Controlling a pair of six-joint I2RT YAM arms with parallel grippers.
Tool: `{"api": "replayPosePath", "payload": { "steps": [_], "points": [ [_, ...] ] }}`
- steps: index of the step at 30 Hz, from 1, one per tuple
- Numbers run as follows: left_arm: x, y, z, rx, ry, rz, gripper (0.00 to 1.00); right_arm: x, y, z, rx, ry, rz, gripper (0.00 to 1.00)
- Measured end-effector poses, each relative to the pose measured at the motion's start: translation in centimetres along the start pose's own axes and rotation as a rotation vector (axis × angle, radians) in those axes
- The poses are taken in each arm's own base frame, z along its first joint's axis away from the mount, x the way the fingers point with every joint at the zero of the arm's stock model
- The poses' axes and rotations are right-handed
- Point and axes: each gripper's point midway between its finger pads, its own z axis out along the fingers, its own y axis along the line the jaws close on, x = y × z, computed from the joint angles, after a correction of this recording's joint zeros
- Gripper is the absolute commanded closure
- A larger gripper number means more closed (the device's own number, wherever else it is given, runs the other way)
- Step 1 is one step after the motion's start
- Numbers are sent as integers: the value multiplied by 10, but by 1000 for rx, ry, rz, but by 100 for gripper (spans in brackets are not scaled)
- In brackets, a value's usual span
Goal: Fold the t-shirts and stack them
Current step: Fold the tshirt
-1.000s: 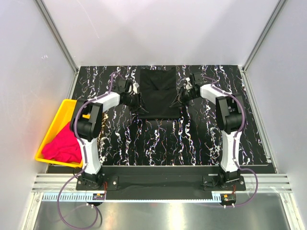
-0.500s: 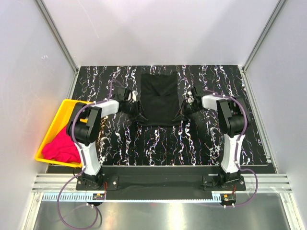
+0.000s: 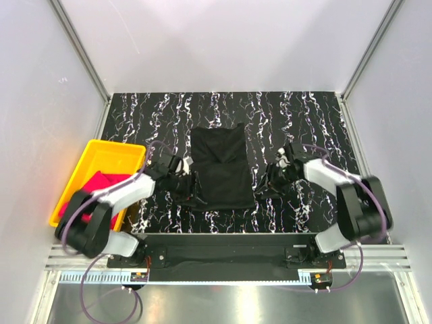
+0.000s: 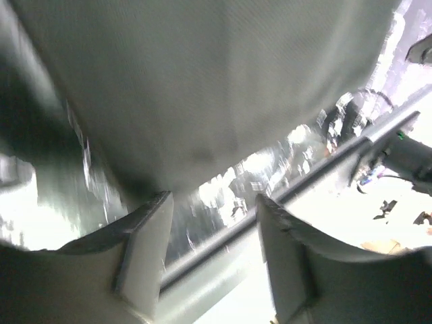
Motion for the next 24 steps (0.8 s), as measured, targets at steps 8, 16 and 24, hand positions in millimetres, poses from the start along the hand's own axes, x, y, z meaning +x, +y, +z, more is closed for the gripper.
{"api": "replayPosePath", "payload": {
  "steps": [8,16,24],
  "points": [
    [-8,-25,-49,35,-222,-76,27,26,-7,-17,-30,-111,94,43],
    [29,32,-20,13,-304,-502,37,43,-38,-4,-94,-308,329,48],
    [22,32,-6,42,-363,-690,37,36,-26,10,-120,-358,418,46]
  ]
}}
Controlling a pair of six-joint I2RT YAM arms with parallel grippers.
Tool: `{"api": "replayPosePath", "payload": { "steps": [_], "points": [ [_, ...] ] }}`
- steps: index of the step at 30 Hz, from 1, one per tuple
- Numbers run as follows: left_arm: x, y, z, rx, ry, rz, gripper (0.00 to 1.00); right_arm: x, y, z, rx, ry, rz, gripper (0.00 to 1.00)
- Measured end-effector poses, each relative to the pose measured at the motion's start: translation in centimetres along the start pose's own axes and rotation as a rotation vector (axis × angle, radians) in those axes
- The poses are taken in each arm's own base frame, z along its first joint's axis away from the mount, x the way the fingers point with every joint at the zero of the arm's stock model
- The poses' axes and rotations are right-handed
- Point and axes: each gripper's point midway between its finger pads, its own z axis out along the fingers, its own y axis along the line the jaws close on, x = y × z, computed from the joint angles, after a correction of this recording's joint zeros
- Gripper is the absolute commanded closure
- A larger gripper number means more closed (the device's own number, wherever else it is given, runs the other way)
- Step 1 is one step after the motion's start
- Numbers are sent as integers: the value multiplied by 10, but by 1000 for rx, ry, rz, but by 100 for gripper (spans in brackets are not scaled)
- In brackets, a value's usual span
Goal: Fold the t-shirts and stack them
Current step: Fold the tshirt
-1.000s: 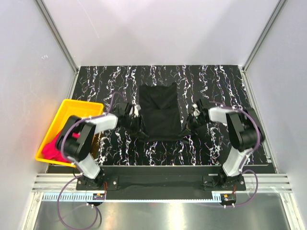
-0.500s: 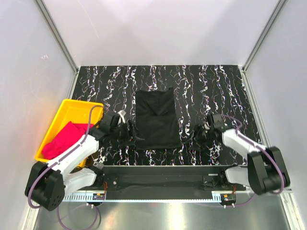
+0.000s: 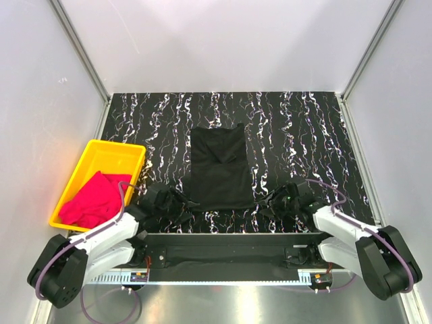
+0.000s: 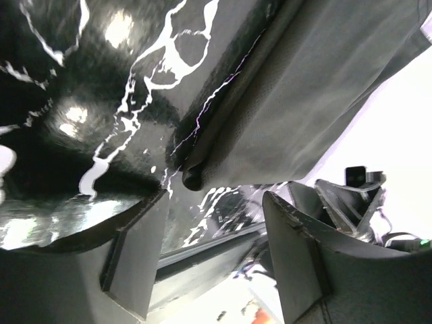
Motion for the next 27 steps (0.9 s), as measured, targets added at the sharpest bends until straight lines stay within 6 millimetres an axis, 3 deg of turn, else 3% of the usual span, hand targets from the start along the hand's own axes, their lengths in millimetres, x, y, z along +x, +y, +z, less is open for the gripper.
{"api": "replayPosePath", "payload": {
  "steps": [20,23,25,26,27],
  "points": [
    [-4,-2,13,33,-62,-266,53,9,18,24,-26,-81,152,59],
    [-4,0,14,32,-63,-278,66,9,16,24,-18,-85,166,67],
    [-4,4,15,29,-65,-285,75,9,14,24,-12,-87,171,81],
    [-5,5,15,28,-67,-287,91,9,12,25,-7,-89,171,88],
    [-5,7,16,27,-69,-290,100,9,9,25,1,-92,175,95]
  ]
}}
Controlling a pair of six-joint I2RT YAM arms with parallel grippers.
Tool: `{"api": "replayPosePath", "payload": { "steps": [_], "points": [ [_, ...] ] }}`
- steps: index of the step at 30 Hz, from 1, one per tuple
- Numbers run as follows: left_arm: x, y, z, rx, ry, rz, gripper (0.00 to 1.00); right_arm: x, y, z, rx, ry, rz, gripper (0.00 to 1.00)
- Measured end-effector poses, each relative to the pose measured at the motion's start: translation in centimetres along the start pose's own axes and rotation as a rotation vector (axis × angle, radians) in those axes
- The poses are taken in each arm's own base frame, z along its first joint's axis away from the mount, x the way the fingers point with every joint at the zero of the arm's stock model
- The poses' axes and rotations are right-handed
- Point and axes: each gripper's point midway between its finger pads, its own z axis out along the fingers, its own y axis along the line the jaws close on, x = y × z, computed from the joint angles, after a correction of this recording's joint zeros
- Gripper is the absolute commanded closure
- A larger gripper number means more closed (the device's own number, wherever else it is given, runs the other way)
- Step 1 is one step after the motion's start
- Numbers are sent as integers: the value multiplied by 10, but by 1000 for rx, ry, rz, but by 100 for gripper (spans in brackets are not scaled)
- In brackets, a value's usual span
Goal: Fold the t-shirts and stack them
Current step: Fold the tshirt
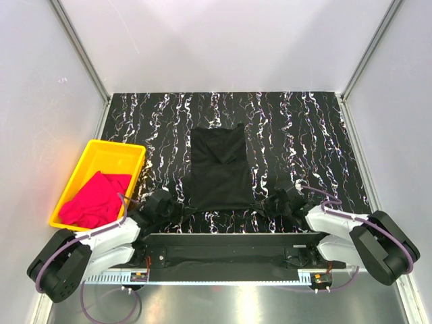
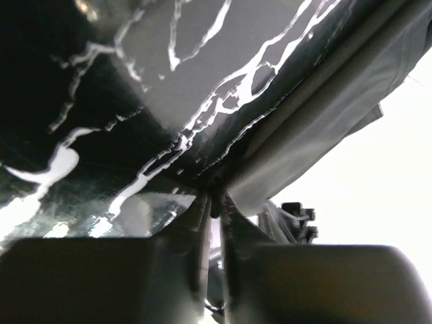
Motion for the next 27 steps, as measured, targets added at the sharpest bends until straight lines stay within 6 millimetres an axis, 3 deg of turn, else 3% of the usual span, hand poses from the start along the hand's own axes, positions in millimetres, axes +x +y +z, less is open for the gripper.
{"api": "replayPosePath", "payload": {
  "steps": [1,11,17,23,27],
  "points": [
    [-1,1,0,2,-2,2,100,0,-1,0,3,-1,1,100],
    [2,7,-10,-2,8,73,100,3,-14,-15,51,10,-108,100],
    [16,20,-27,6,50,100,100,20,-21,-38,45,52,-166,100],
    [31,39,-34,-58,83,132,100,37,-43,-47,113,99,-218,100],
    [39,42,-40,-60,91,140,100,44,-48,-54,117,109,-232,100]
  ]
}}
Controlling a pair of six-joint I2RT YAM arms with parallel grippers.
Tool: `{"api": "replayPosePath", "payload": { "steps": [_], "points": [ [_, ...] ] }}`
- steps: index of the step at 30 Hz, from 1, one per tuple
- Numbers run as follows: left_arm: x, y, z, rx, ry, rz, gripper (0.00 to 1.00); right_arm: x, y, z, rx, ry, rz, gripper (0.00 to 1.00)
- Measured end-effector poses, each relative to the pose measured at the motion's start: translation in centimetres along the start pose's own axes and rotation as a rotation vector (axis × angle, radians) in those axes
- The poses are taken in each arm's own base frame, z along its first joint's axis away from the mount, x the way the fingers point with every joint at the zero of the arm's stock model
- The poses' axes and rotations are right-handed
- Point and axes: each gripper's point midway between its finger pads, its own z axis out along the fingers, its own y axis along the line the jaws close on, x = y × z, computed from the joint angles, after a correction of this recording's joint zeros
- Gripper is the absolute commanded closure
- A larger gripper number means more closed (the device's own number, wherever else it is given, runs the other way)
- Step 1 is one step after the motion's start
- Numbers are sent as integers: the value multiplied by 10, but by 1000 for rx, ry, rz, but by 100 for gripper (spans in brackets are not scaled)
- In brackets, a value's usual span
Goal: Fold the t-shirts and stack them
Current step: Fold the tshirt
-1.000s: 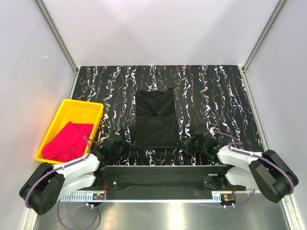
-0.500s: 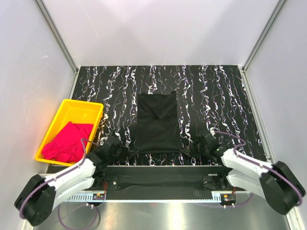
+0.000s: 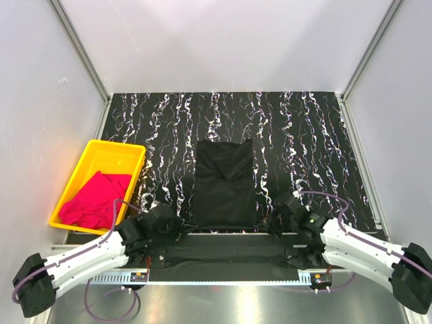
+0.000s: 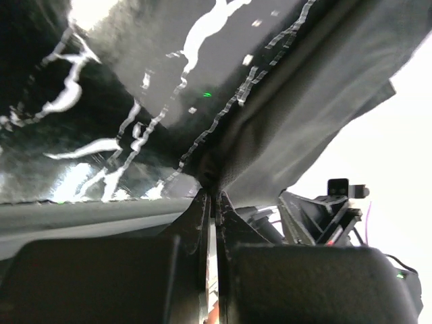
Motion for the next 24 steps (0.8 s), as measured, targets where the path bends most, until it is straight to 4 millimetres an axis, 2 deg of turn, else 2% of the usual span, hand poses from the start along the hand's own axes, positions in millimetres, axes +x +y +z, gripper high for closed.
{"api": "replayPosePath", "payload": {
  "steps": [5,9,12,14,18,24],
  "points": [
    [-3,-8,-9,2,-38,15,100,2,2,-8,-13,-2,-3,100],
    [-1,-41,-23,13,-86,98,100,-2,16,-13,-15,-30,-40,100],
    [-1,-81,-33,39,-131,185,100,-7,41,-23,-44,-59,-106,100],
    [-6,-110,-39,60,-169,239,100,-15,66,-31,-74,-79,-134,100],
    [-27,-158,-44,85,-246,323,100,-52,115,-43,-118,-132,-152,100],
    [-74,-194,-34,35,-323,389,100,-93,162,-40,-114,-134,-224,100]
  ]
}}
